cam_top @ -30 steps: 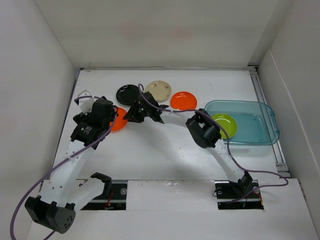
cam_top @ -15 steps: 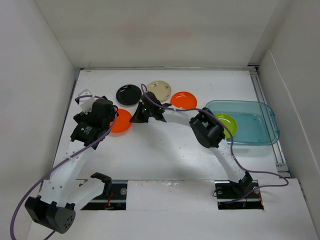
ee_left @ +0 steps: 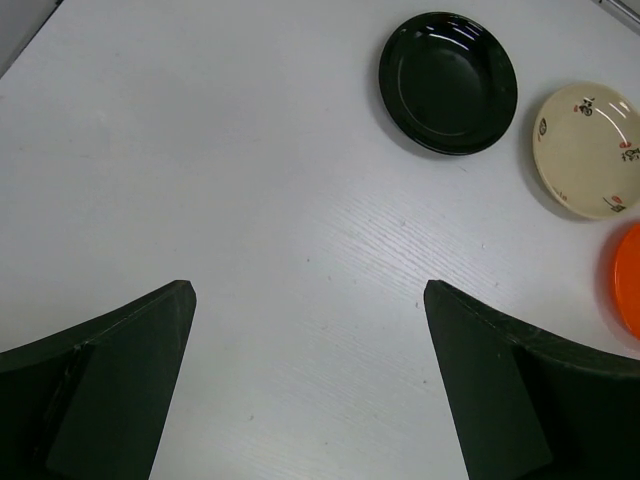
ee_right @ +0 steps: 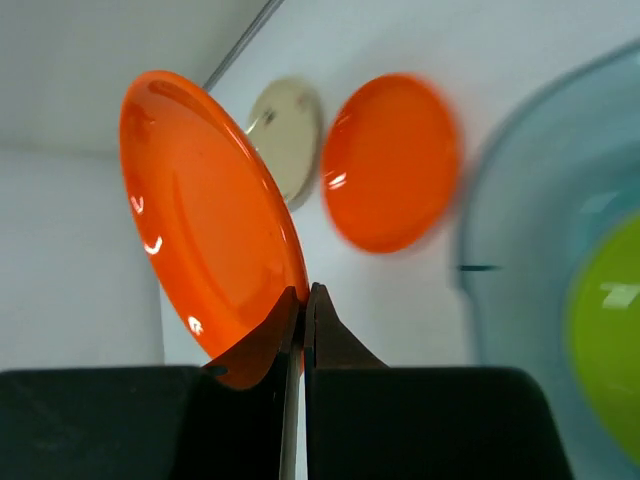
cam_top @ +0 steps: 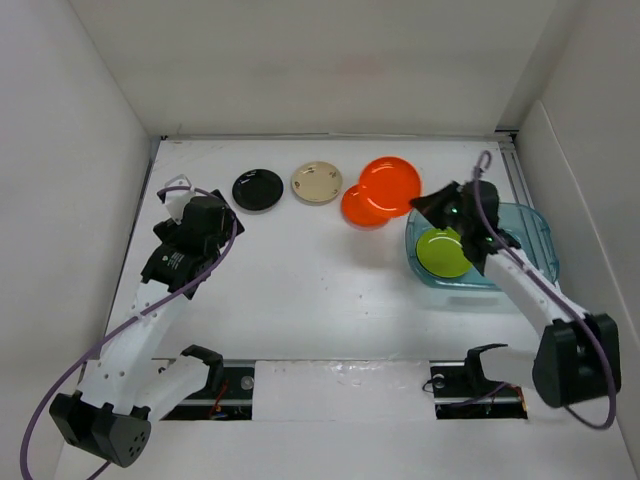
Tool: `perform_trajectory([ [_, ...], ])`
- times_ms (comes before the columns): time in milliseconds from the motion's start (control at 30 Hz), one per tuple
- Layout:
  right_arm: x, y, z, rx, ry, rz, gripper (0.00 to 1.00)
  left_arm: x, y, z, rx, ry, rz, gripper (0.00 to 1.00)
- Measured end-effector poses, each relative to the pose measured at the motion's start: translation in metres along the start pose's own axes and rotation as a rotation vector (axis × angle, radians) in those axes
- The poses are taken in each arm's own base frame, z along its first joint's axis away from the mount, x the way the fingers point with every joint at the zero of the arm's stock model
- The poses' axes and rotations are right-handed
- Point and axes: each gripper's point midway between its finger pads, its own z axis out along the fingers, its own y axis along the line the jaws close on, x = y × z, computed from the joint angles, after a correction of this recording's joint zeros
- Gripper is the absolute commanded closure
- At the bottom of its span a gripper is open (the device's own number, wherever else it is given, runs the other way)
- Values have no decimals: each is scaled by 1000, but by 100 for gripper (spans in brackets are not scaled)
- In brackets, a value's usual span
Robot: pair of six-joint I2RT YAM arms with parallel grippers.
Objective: Place the plates into the plastic bin on the countertop
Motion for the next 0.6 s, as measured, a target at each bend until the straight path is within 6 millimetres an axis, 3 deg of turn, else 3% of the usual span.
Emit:
perform_trajectory([
  [100,-33,-75,-33,134,-135,79,100,0,-1,0,7,3,4,0],
  [167,-41,-120,-54,225,-191,132,100,0,-2,0,11,4,5,0],
  [233,-40,-150,-71,287,-218,177,100,0,-3,0,13,3,6,0],
  [333,-34,-170,-88,318,-239,211,100,1,-3,1,15,7,9,0],
  [600,-16,-178,-97,309,-215,227,96,2,-4,1,14,11,11,0],
])
